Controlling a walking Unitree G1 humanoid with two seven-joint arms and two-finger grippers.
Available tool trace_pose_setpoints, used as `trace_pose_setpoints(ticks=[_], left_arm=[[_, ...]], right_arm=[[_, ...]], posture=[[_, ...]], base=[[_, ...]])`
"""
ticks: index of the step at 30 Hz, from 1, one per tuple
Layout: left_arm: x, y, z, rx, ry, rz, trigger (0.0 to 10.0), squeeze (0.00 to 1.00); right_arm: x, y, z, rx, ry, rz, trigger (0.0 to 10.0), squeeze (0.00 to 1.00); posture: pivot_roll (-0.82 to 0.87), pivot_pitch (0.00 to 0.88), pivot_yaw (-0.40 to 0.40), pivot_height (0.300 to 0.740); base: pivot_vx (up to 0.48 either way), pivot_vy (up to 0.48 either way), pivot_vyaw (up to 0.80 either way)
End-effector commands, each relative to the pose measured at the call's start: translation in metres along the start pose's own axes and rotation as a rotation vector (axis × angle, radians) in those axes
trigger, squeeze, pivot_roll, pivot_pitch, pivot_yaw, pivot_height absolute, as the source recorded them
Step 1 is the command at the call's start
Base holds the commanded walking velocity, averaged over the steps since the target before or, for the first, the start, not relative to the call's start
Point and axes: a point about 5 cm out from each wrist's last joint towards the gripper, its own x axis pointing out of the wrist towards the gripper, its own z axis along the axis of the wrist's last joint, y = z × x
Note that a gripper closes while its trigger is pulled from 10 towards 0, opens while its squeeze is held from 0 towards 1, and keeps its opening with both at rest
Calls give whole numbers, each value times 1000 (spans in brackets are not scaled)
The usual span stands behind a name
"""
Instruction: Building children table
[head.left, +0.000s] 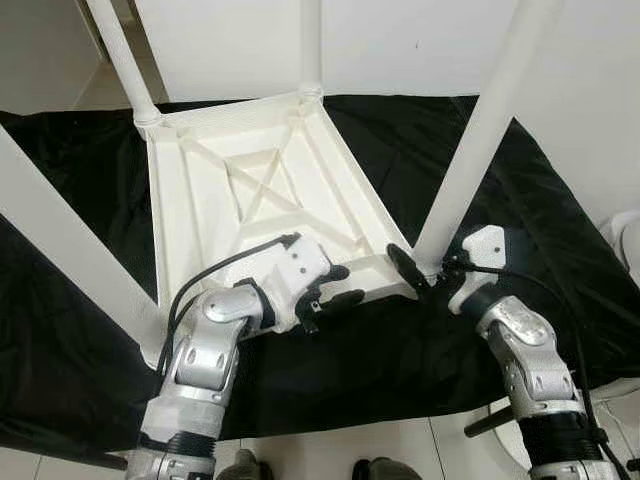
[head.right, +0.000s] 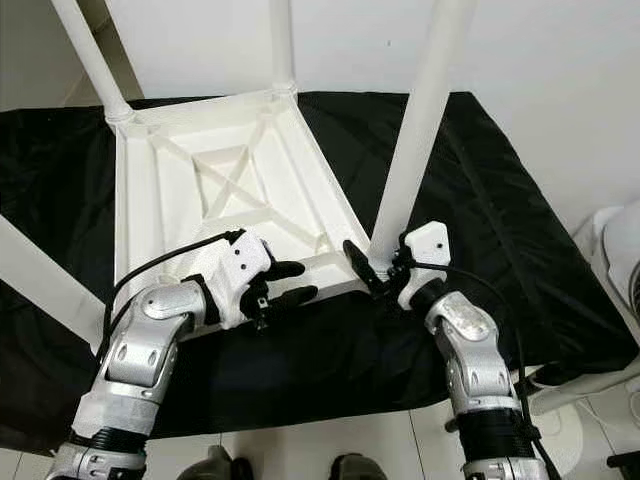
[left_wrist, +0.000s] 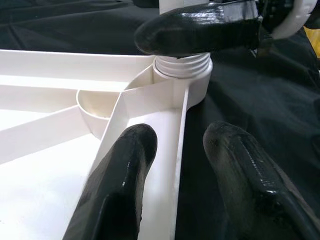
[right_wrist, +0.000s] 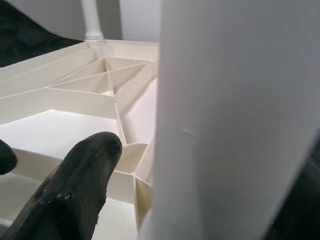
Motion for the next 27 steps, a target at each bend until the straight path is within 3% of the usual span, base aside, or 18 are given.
trace_pose_setpoints(ticks=[1,2,3,4,9,13,14,15,17,20,25,27], left_arm=[[-1,17,-3,6,13,320,10000,0],[-1,18,-2,15,10,318,10000,0],[-1,18,-2,15,10,318,10000,0],[-1,19,-1,23,6,319,10000,0],[-1,24,2,41,-2,333,10000,0],[0,27,3,77,11,353,10000,0],[0,28,3,90,15,364,10000,0],[-1,30,5,92,14,374,10000,0],[-1,30,5,92,12,380,10000,0],[-5,33,7,74,-4,405,10000,0],[-12,37,4,64,3,444,10000,0],[-13,37,4,62,1,447,10000,0]], right_arm=[[1,1,-2,-2,8,25,10000,0],[2,0,-2,5,8,35,3922,0],[2,0,-2,5,8,35,3922,0],[2,-2,-2,5,8,41,0,0],[0,-4,-7,18,7,43,0,0],[0,-7,-3,43,-41,-75,0,0],[-1,-7,-2,61,-54,-121,1686,0],[-1,-4,-1,74,-60,-160,10000,0],[-1,-3,0,80,-62,-186,10000,0],[-2,2,2,50,-66,-367,10000,0],[-1,12,1,68,-62,-536,10000,0],[0,14,2,67,-62,-553,10000,0]], posture=[[-135,22,43,740],[-123,20,28,740],[-123,20,28,740],[-117,20,18,740],[-93,19,-7,740],[-48,22,-47,740],[-44,22,-52,740],[-34,28,-58,740],[-32,30,-61,740],[-25,39,-70,740],[-19,51,-71,740],[-20,53,-70,740]], base=[[0,0,0],[0,0,0],[0,0,0],[0,0,0],[0,0,0],[0,0,0],[0,0,0],[0,0,0],[0,0,0],[0,0,0],[0,0,0],[0,0,0]])
